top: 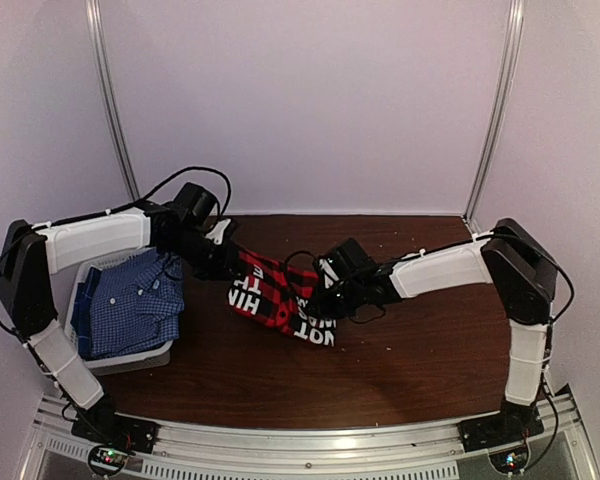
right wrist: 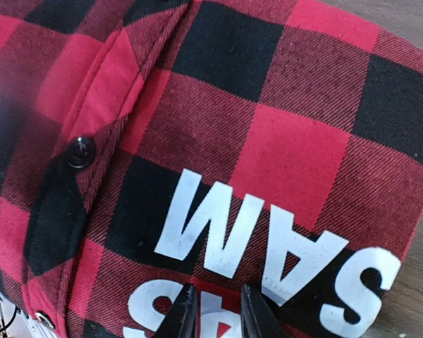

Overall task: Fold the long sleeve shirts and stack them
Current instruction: Pick up the square-folded shirt from the center of the board, then turn over the square-folded shirt at the center of the board.

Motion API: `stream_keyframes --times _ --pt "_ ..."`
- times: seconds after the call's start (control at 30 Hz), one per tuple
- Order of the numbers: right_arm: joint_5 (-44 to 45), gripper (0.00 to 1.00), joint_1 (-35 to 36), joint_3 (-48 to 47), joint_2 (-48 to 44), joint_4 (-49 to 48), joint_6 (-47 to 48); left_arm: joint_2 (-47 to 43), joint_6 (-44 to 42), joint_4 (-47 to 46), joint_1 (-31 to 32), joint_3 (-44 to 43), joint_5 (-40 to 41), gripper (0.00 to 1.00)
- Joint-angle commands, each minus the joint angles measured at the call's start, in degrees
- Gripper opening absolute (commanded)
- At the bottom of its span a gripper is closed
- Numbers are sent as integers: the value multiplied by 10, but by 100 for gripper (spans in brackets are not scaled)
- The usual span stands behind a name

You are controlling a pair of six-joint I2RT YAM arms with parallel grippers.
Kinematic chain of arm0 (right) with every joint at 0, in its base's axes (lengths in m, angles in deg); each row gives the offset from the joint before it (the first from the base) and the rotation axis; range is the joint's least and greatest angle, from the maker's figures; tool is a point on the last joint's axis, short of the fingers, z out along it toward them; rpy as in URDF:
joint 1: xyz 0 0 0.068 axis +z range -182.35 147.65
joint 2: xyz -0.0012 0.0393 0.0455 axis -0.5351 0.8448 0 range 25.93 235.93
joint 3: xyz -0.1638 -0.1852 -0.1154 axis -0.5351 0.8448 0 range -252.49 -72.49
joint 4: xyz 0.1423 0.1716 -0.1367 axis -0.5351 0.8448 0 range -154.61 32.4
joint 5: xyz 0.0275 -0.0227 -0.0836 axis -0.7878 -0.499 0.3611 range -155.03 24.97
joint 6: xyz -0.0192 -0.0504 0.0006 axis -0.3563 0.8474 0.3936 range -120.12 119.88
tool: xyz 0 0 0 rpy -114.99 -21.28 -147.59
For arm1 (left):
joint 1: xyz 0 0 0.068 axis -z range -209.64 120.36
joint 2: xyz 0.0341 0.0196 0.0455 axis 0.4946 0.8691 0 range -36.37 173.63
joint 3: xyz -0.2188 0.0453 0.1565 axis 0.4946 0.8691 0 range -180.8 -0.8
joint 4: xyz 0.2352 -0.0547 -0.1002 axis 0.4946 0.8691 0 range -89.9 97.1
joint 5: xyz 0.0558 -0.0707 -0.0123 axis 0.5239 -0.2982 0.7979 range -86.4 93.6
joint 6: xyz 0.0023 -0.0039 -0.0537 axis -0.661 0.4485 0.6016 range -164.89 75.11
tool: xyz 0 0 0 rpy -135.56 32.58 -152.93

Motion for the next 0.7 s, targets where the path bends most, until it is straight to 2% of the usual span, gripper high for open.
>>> stream_keyframes --times 0.0,0.3,0.47,0.57,0.67 --pt "-26 24 17 -41 35 -35 -31 -20 -38 24 -8 -71 5 0" --pt "-105 24 24 -158 139 -165 -114 18 -34 34 -7 -193 -68 0" --pt "-140 25 32 -268 218 -196 -149 36 -12 -5 -7 -206 -105 0" --pt "-149 25 31 -277 232 -219 -168 47 2 -35 0 -198 -119 0" --pt "-152 25 25 -248 223 -241 -176 64 15 -58 1 -188 -130 0"
